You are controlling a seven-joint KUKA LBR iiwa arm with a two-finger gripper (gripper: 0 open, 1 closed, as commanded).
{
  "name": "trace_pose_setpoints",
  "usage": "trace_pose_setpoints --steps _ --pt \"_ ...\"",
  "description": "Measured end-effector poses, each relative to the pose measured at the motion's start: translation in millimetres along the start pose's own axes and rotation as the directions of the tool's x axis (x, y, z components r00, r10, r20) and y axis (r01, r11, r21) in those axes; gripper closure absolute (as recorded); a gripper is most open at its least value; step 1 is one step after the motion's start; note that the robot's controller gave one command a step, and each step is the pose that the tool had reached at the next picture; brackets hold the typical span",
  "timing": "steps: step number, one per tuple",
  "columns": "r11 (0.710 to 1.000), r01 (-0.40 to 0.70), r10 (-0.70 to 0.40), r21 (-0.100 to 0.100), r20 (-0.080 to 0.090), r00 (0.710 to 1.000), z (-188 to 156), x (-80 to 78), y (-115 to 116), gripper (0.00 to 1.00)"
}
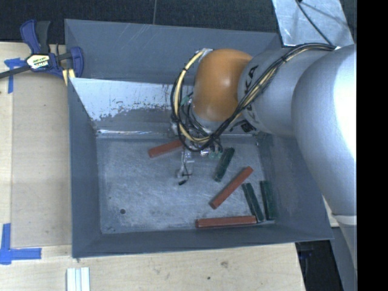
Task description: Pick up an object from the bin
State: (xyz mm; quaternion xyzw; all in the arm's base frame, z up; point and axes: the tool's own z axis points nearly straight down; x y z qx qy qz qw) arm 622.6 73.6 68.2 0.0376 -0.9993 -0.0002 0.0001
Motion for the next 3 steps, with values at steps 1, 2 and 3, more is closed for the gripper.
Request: trace_pose_setpoints --steps 1,2,3 --pt "1.000 -0.001 0.001 -0.001 0.004 1.000 -1.8 -1.2 0.3 1.00" --pt "1.000 -0.001 0.001 0.000 0.008 1.000 -50.8 -3.4 0.0 1.00" --pt "1.000 -0.001 0.001 0.000 0.006 1.000 -95.4 -4.9 -0.2 1.00"
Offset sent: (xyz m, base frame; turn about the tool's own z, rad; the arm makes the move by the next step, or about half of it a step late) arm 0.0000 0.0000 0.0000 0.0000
